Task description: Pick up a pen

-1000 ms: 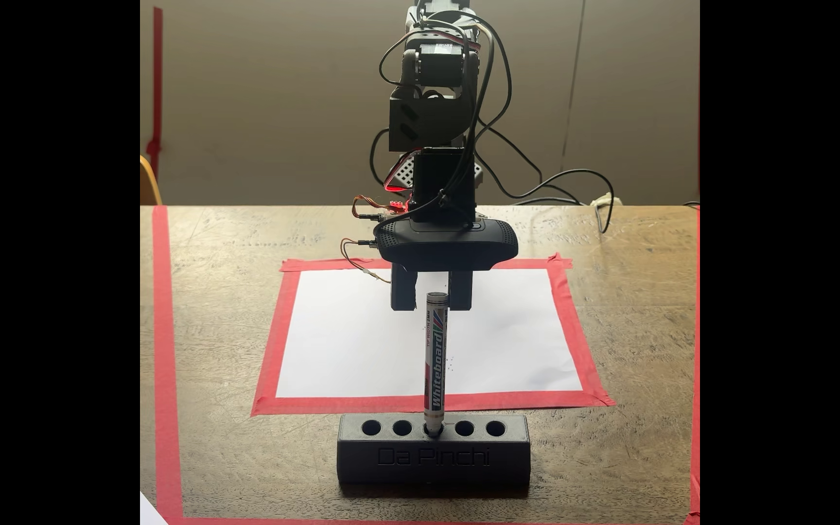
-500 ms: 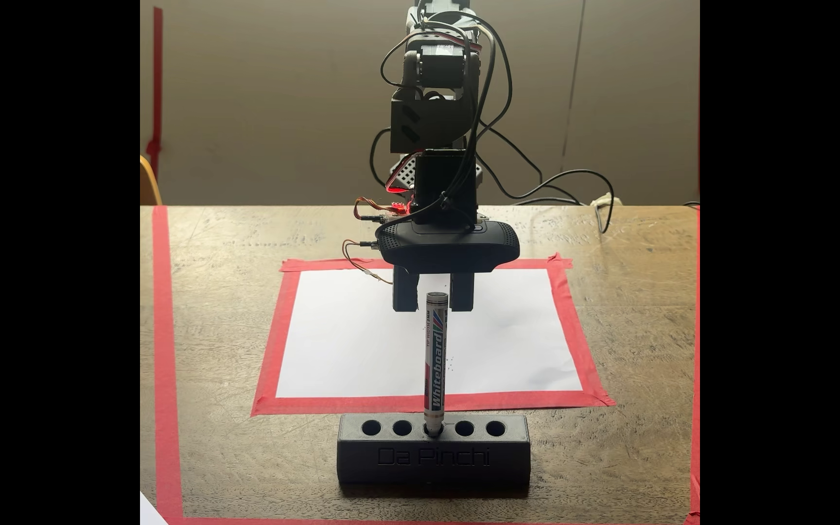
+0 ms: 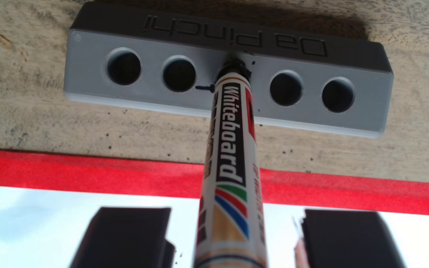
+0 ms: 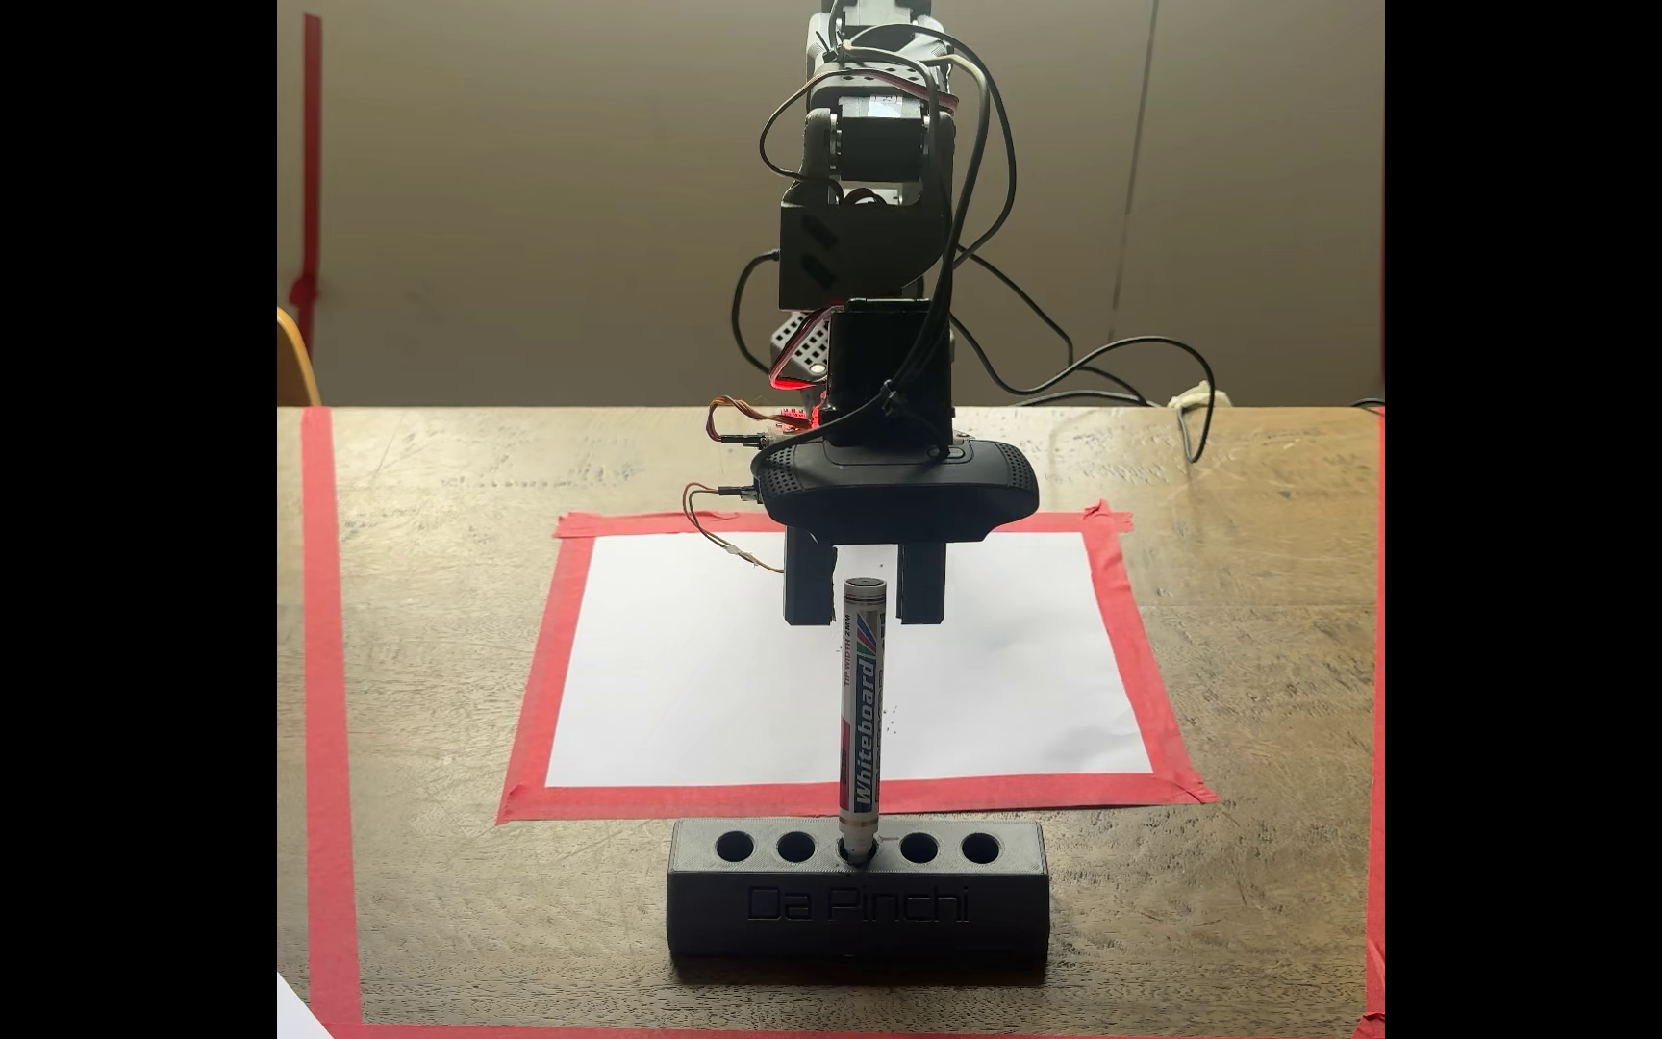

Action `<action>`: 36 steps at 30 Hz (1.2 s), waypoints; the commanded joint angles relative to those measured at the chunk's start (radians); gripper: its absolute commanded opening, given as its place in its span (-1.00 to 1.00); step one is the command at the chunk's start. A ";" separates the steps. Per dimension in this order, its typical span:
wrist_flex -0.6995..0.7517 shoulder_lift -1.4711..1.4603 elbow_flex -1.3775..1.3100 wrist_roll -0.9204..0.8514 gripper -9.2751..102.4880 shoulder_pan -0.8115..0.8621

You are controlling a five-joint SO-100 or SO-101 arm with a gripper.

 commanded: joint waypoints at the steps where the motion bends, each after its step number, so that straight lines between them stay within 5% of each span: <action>1: -0.032 0.017 -0.009 0.006 0.93 0.002; 25: -0.032 -0.014 -0.020 0.005 0.93 0.011; 36: -0.046 -0.008 -0.021 0.005 0.48 0.011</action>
